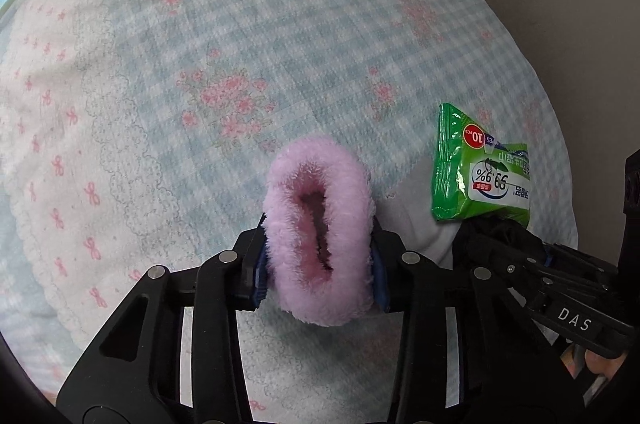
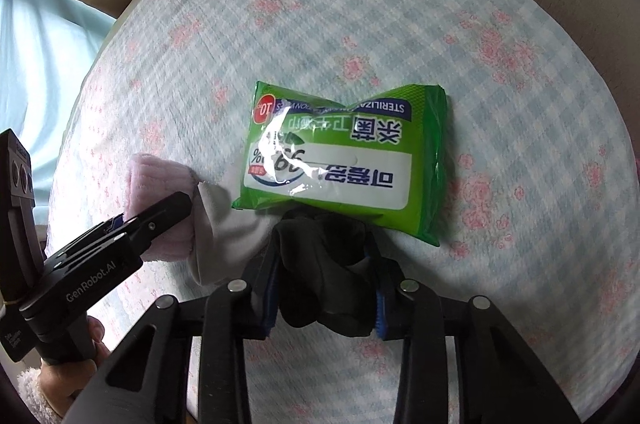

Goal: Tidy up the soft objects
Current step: 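Grasp the pink fuzzy hair tie with the left tool while the right tool grasps the black sock, then carry hair tie and sock over the cardboard box with both tools, then open both tools to drop hair tie and sock into the box, then move both tools back toward the grey cloth and green wipe pack, then grasp the grey cloth with the left tool while the right tool grasps the green wipe pack, then carry grey cloth and wipe pack over the cardboard box with both tools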

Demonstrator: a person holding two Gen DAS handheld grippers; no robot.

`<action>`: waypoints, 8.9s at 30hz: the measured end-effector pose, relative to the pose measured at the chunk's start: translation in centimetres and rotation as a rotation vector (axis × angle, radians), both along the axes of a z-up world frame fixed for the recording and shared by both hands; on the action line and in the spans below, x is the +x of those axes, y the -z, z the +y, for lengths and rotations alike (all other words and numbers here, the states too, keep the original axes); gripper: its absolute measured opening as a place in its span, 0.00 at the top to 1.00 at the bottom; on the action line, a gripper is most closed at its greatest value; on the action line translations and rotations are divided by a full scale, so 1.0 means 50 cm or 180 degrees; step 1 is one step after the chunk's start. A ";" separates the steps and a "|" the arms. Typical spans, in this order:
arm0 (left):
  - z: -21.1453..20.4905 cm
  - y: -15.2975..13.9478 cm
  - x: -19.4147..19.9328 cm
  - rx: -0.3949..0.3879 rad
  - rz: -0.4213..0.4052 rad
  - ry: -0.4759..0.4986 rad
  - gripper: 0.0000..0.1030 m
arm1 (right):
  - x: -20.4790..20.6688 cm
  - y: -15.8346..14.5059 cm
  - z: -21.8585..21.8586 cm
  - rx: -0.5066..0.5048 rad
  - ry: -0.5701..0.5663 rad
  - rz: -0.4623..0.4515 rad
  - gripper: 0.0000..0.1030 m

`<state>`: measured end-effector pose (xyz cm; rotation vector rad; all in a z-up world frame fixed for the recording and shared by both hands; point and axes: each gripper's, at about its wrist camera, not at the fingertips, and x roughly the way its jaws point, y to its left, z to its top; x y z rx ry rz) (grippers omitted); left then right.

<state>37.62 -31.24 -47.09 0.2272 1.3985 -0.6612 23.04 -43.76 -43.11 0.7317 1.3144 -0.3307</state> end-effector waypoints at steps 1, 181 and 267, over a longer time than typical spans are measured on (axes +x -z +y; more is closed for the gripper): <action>0.004 -0.003 -0.003 0.0011 0.0006 -0.0006 0.67 | -0.004 -0.002 0.000 0.0010 0.0004 0.0001 0.69; 0.046 -0.301 -0.316 0.0017 -0.0899 -0.0361 0.01 | -0.023 -0.305 -0.008 -0.1117 -0.2897 -0.0755 0.00; 0.597 -0.556 -0.435 -0.0189 -0.1099 -0.1838 0.89 | -0.136 -0.547 0.542 -0.1054 -0.2810 -0.1224 0.63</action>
